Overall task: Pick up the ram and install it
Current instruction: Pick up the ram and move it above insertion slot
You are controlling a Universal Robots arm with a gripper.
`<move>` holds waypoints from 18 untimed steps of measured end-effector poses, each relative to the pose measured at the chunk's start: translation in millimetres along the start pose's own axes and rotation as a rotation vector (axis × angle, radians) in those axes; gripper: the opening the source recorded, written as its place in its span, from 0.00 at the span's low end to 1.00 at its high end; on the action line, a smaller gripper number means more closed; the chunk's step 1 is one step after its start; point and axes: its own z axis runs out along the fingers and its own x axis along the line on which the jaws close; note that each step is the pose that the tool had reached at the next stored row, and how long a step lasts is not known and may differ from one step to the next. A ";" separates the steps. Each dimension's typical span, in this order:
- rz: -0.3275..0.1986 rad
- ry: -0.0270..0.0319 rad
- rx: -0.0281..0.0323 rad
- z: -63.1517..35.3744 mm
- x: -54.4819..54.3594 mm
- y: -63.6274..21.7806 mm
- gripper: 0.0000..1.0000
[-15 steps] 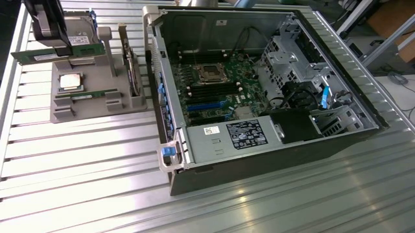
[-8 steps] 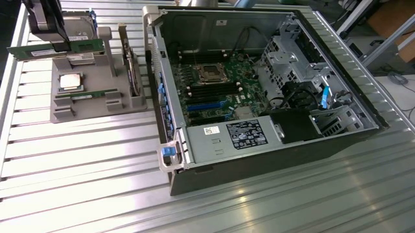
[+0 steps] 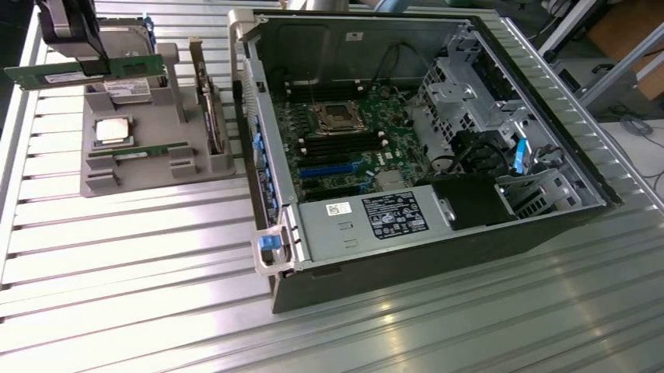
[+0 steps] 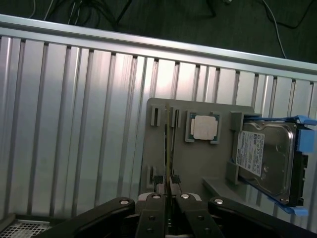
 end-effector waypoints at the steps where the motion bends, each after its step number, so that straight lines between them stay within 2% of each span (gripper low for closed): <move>1: 0.000 -0.0001 0.0000 -1.6 -0.1 0.1 0.14; 8: 0.000 -0.0005 0.0001 -9.0 -0.7 0.4 0.14; 18: 0.000 -0.0004 0.0000 -9.3 -0.7 0.3 0.14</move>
